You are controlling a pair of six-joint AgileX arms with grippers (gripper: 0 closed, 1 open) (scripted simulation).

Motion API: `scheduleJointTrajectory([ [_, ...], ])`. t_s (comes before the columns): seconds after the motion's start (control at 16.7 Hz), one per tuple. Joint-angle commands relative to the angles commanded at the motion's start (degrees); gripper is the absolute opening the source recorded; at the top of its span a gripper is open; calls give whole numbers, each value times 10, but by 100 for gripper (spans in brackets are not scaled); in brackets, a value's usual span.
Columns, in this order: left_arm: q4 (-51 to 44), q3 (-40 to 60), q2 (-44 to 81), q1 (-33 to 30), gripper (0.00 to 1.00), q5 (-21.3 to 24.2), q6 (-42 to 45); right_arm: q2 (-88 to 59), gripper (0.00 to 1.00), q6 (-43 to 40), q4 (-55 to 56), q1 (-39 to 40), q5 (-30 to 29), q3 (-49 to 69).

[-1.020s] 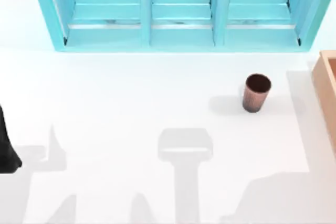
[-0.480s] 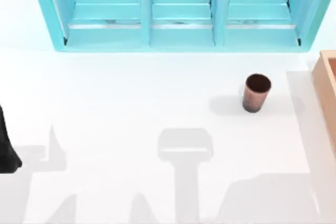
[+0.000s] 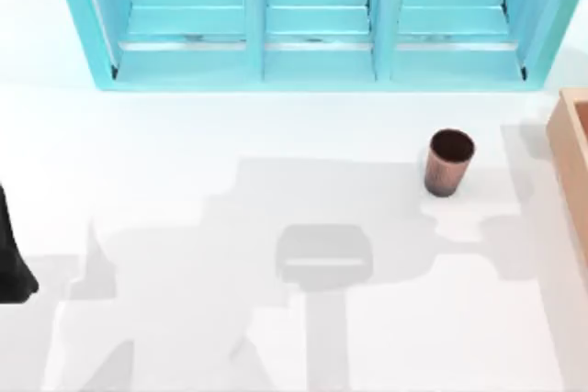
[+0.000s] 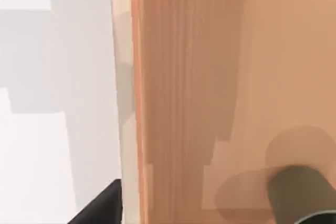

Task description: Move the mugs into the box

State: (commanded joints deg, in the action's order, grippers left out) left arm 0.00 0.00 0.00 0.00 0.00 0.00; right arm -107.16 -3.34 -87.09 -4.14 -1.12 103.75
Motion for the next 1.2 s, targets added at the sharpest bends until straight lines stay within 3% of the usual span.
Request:
scheduleJointTrajectory([
  [0.24, 0, 0, 0, 0, 100, 0, 0, -132, 100, 157, 10, 154, 5, 115],
  [0.42, 0, 0, 0, 0, 100, 0, 0, -189, 100, 219, 20, 216, 9, 170],
  [0.84, 0, 0, 0, 0, 100, 0, 0, -198, 100, 229, 31, 225, 10, 169],
  [1.2, 0, 0, 0, 0, 100, 0, 0, -205, 100, 230, 173, 227, 9, 39],
])
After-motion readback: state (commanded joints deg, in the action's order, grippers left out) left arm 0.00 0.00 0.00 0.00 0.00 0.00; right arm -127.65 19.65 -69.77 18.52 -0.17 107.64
